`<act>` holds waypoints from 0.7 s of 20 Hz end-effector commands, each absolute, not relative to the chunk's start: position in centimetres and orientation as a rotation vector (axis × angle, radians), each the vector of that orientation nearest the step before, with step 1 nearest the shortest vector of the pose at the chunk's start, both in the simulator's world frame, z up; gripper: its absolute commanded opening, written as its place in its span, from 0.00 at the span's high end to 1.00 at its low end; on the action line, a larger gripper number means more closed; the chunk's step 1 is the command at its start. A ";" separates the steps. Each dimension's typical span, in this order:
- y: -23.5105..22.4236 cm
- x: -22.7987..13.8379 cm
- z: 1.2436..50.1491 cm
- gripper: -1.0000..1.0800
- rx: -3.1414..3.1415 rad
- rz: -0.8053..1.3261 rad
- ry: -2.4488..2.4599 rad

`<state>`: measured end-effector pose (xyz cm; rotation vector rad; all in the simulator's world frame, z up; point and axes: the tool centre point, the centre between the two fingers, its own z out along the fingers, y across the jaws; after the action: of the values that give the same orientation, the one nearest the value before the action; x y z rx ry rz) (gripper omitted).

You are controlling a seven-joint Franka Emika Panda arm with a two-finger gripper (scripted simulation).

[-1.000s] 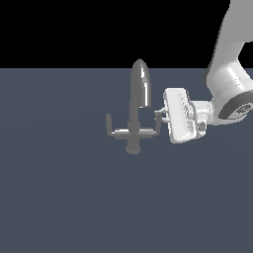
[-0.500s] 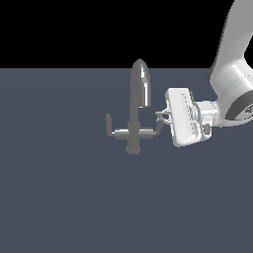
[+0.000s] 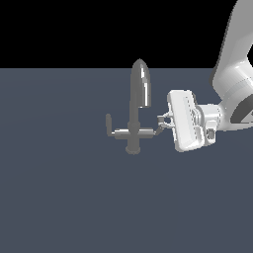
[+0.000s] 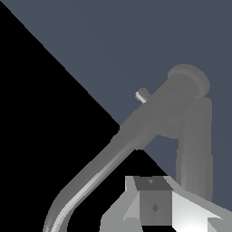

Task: Turn on the faucet by rotating a designated handle.

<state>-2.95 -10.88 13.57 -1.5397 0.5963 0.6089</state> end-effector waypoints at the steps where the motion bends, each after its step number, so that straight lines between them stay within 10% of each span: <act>1: -10.9 -4.5 13.1 1.00 -1.530 0.627 0.600; 14: -11.1 -7.1 9.0 1.00 -1.533 0.622 0.594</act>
<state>-5.74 -11.00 12.04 -1.5433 0.5572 0.5961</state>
